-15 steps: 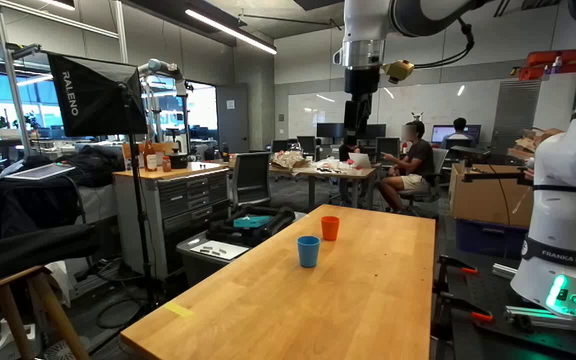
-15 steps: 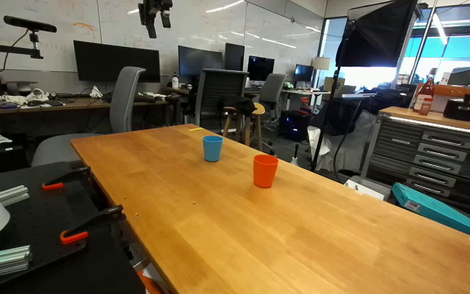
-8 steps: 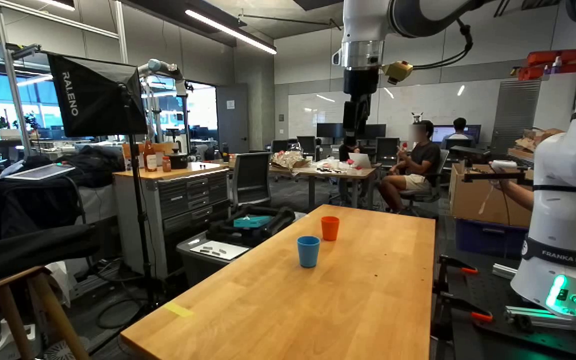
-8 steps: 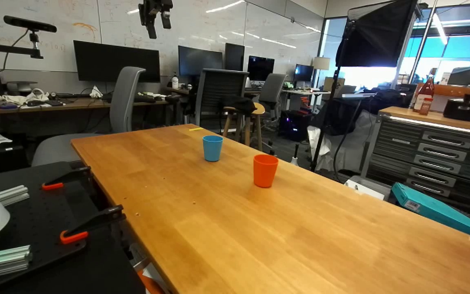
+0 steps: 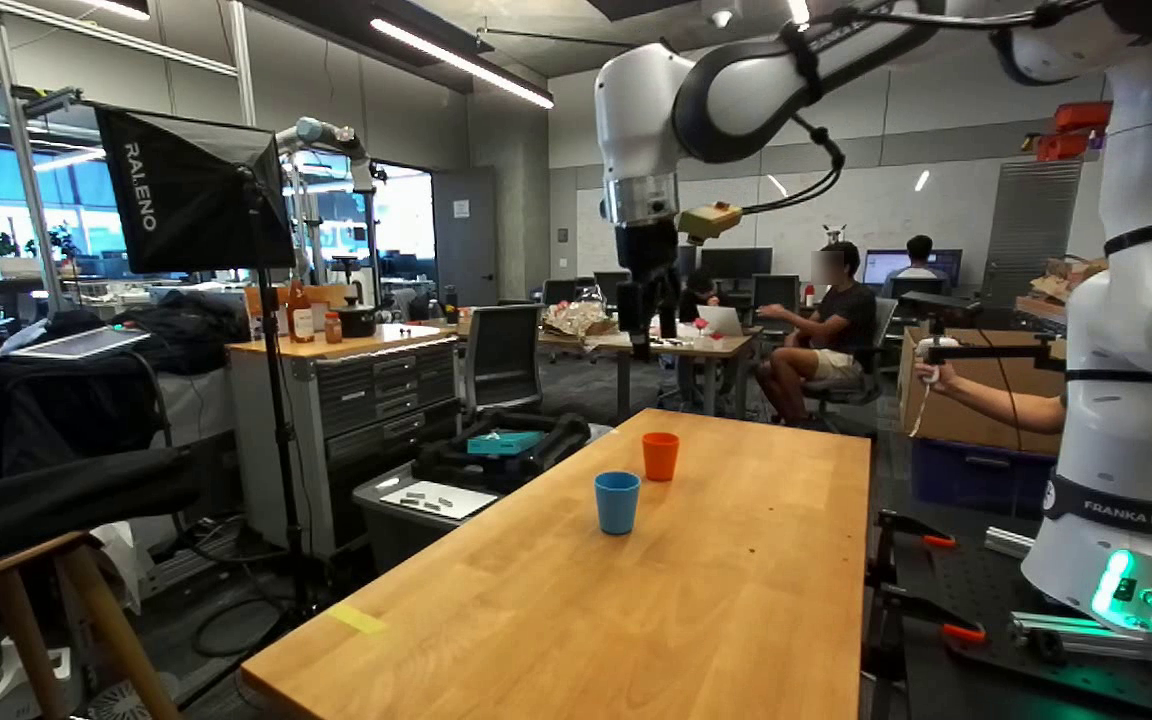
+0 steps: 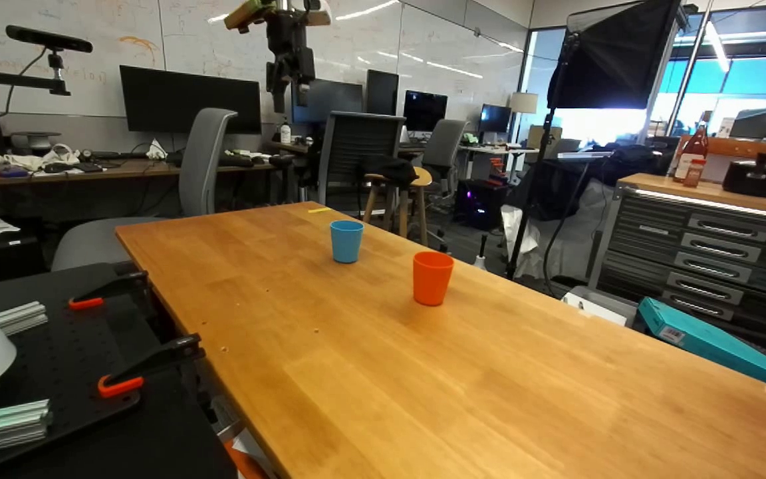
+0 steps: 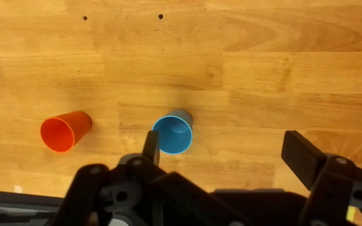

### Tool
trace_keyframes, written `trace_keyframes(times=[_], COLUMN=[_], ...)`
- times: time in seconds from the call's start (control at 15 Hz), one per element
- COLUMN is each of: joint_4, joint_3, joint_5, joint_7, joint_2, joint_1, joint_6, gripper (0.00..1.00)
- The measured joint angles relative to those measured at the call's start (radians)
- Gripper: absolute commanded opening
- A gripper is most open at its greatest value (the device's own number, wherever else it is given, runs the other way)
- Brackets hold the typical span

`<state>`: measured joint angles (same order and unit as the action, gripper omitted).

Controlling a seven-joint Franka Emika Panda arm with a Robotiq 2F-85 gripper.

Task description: Put the light blue cup inside the orange cup

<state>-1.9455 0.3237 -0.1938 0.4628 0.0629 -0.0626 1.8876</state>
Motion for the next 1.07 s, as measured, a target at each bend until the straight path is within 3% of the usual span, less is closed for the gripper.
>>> trace_keyframes(times=[0.4,1.07], joint_4=[0.197,0.214], joint_3=[-0.144,-0.275], joint_5=[0.0,-0.013], joint_7=[0.0,0.069], joint_2=[0.269,0.482], joint_1=[-0.053,-0.136], joint_6=[0.004,0.263], gripper=[1.0,1.0])
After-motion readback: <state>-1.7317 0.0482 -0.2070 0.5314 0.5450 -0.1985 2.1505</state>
